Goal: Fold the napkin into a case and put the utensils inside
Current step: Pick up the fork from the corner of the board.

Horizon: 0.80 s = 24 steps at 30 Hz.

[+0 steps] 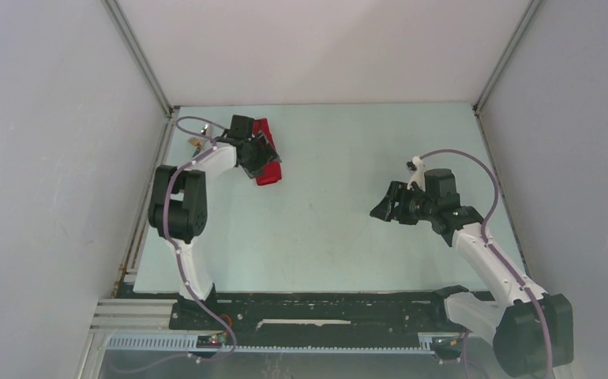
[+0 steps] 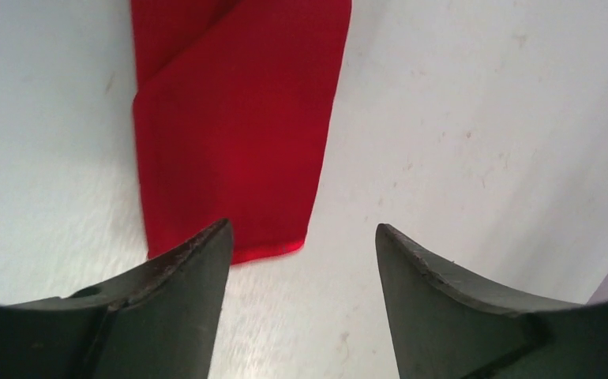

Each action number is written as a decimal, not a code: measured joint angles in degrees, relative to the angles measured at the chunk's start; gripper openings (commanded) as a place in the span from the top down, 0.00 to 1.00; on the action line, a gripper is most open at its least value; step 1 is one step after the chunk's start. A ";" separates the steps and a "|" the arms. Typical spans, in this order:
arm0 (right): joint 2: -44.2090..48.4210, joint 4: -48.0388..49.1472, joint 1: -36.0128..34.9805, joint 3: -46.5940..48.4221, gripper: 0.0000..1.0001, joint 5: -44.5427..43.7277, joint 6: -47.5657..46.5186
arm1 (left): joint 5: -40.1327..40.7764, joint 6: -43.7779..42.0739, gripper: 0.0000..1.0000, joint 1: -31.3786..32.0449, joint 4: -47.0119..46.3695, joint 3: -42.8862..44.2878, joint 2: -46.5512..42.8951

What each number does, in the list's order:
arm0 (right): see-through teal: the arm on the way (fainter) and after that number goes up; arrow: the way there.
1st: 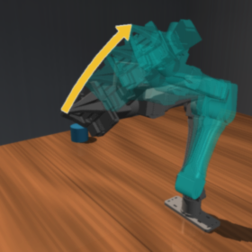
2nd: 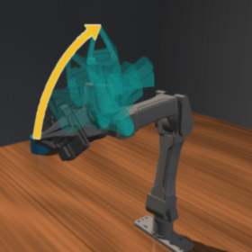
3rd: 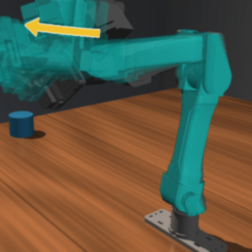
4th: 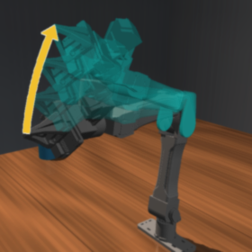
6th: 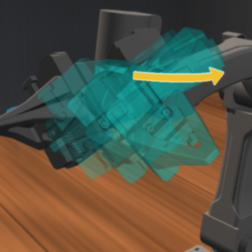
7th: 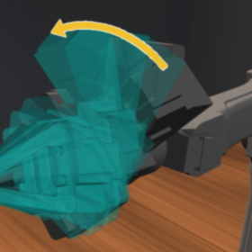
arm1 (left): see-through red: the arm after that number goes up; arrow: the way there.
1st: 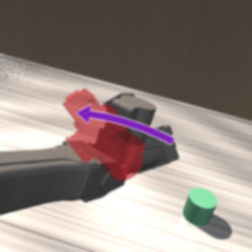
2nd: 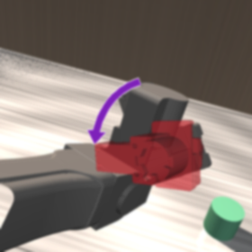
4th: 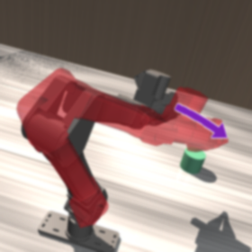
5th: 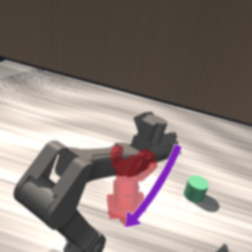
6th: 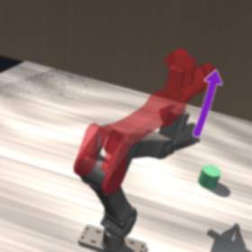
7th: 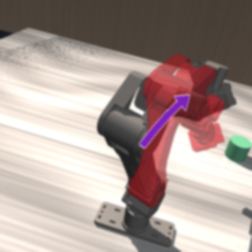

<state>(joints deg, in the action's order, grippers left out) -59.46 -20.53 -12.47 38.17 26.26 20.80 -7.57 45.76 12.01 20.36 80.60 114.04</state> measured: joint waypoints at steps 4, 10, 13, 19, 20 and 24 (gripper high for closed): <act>0.22 -1.20 -0.79 0.13 0.30 -0.52 -0.31 | 4.59 -1.33 0.27 -0.42 6.97 0.17 -7.82; 0.24 -1.73 -4.63 0.57 0.30 -1.73 -0.39 | 13.73 4.28 0.34 -9.33 15.87 9.68 -9.49; 0.24 -1.70 -5.88 0.59 0.30 -2.05 -0.31 | 18.60 7.78 0.34 -14.10 21.14 16.31 -4.15; 0.24 -1.70 -7.23 0.59 0.30 -2.49 -0.04 | 22.99 12.15 0.36 -18.51 30.84 34.84 13.90; 0.24 -1.70 -7.30 0.59 0.30 -2.69 -0.04 | 23.06 12.59 0.33 -18.64 32.15 37.29 16.26; 0.09 -1.73 -7.39 0.59 0.30 -3.37 -0.09 | 22.75 14.82 0.29 -18.56 34.99 42.95 22.73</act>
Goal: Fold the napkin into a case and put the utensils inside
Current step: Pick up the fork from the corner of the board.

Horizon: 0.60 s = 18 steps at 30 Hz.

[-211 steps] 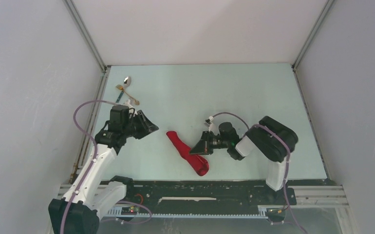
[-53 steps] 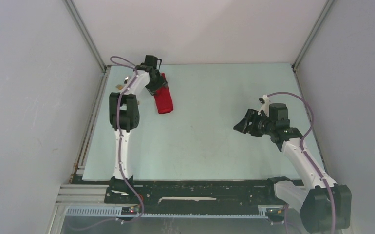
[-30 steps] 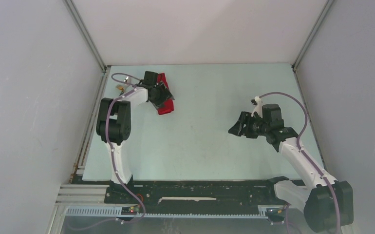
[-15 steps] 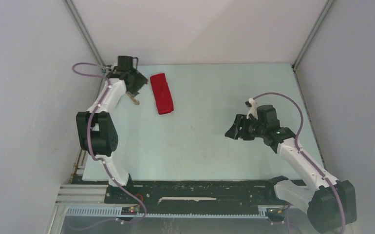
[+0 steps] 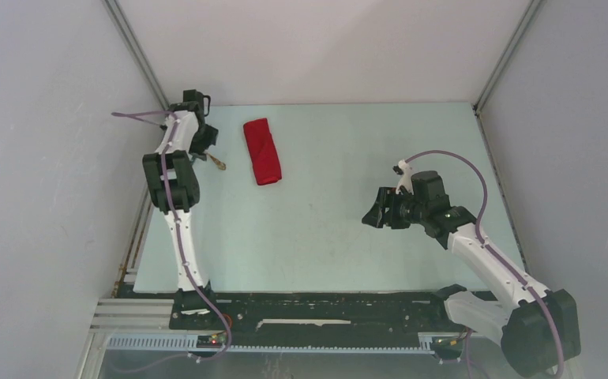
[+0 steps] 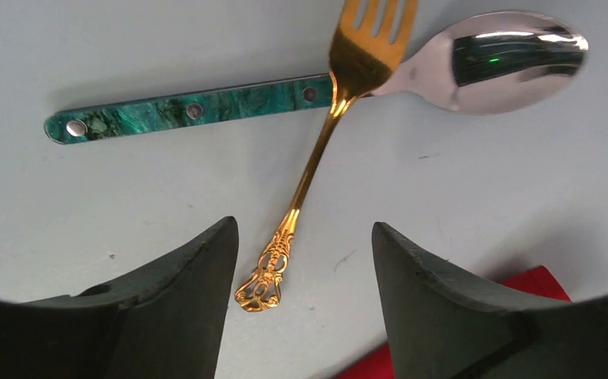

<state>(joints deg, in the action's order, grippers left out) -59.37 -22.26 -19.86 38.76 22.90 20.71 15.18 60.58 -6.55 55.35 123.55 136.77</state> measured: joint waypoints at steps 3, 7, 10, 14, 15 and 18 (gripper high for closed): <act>-0.13 0.00 -0.02 0.00 0.30 -0.15 0.00 | 0.20 1.92 0.27 0.11 1.49 0.74 1.66; -0.22 0.02 -0.02 0.00 0.30 -0.35 0.00 | 0.90 3.34 0.28 -0.02 2.75 1.70 2.71; -0.31 0.02 -0.04 0.00 0.30 -0.39 0.00 | 0.83 3.48 0.38 -0.50 2.73 4.81 4.76; -0.33 -0.02 -0.07 0.00 0.30 -0.66 0.00 | 0.74 3.45 0.46 -1.09 2.97 7.26 6.95; -0.33 -0.04 -0.07 0.00 0.30 -0.81 0.00 | 0.90 3.43 0.47 -1.16 3.10 7.43 7.08; -0.33 -0.07 -0.09 0.00 0.30 -1.05 0.00 | 1.16 3.43 0.59 -1.36 3.50 7.69 7.26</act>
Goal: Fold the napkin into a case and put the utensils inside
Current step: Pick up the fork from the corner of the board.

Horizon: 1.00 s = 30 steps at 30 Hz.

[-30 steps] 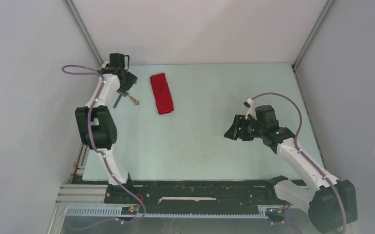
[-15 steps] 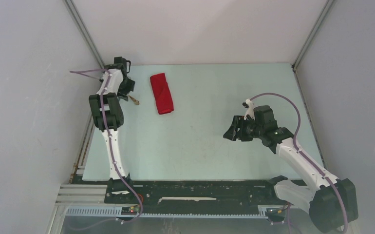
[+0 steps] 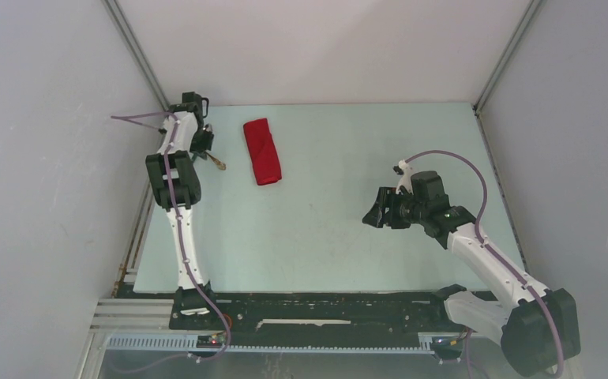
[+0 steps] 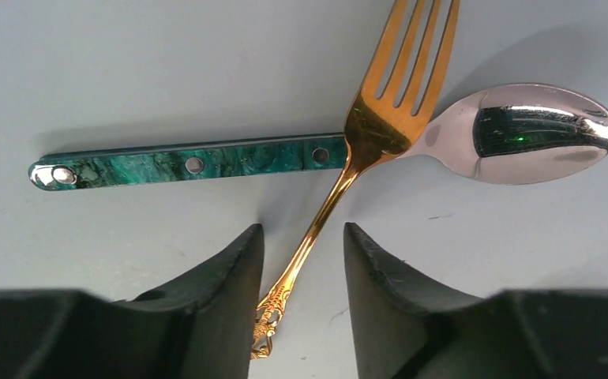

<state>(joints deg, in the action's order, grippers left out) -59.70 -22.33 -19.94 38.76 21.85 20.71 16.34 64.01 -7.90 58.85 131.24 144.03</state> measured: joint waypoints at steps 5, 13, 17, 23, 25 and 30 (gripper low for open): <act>0.02 0.04 -0.02 0.00 0.30 -0.33 0.09 | -0.11 -1.14 0.96 -0.17 0.11 0.02 0.13; -1.57 2.01 -2.08 0.00 0.29 -0.31 0.48 | -3.39 -6.60 1.00 -1.27 -4.55 -5.57 -2.82; -3.39 2.97 -4.39 0.44 0.27 -0.31 0.66 | -6.08 -10.64 1.00 -1.40 -8.11 -16.37 -9.88; -10.23 8.70 -6.45 2.84 0.22 6.14 2.08 | -18.88 -15.21 1.00 -1.27 -24.98 -43.36 -33.55; -14.99 12.90 -6.54 4.68 0.22 11.63 4.13 | -26.99 -14.43 1.00 -0.79 -37.00 -54.34 -43.60; -30.84 39.98 -7.23 9.07 0.21 27.47 22.58 | -44.59 -9.29 1.00 6.40 -72.04 -71.73 -55.74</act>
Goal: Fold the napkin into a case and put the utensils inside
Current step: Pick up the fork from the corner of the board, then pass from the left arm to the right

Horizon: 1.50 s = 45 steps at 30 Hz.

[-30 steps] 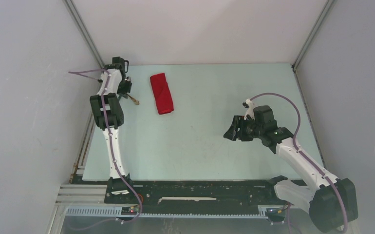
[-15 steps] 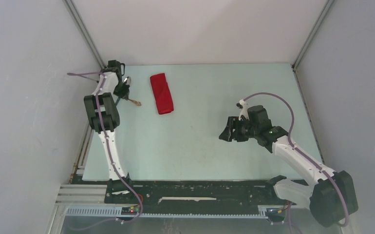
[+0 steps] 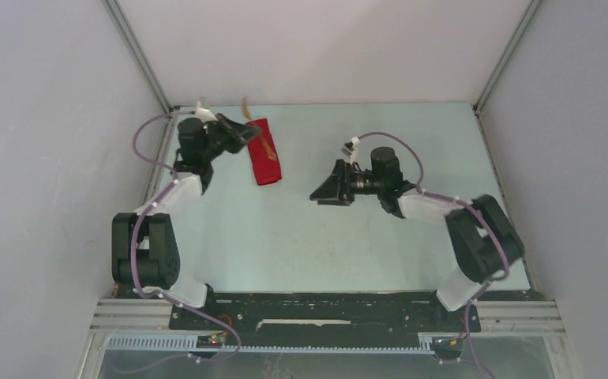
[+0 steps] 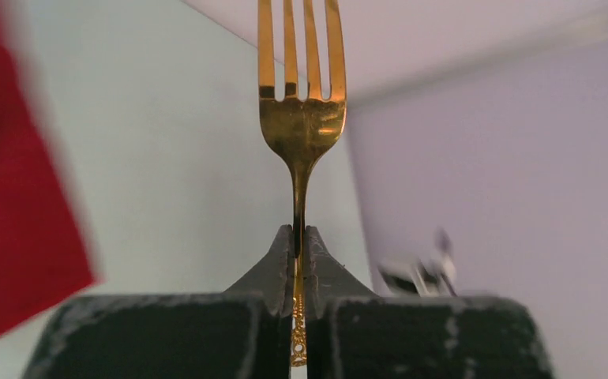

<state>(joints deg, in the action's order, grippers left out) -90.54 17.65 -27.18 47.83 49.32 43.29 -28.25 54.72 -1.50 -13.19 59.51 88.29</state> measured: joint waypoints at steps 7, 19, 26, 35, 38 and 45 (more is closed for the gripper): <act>-18.73 46.49 -0.68 7.96 0.09 9.86 34.53 | -14.78 4.46 1.00 16.26 -32.02 -9.57 -2.95; -16.31 64.54 0.13 7.67 0.45 14.53 43.45 | -20.48 16.92 1.00 19.02 -62.16 -13.77 -1.38; -14.82 65.40 -0.79 7.67 0.84 14.62 43.69 | -20.39 17.35 1.00 19.76 -63.47 -13.81 -1.16; -13.38 63.19 -0.74 6.10 1.00 13.68 41.27 | -14.82 12.02 0.27 19.93 -53.24 -17.73 -4.57; -10.91 55.67 -0.04 4.70 1.00 12.74 35.15 | -9.25 6.05 0.29 20.09 -37.68 -18.91 -10.91; -1.22 24.39 -0.44 4.52 1.00 5.99 10.29 | 5.68 -2.91 0.19 21.22 -6.32 -13.42 -22.99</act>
<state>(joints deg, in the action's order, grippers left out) -91.77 42.04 -27.62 52.36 55.31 53.58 -22.57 51.81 19.73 -19.51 46.09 65.30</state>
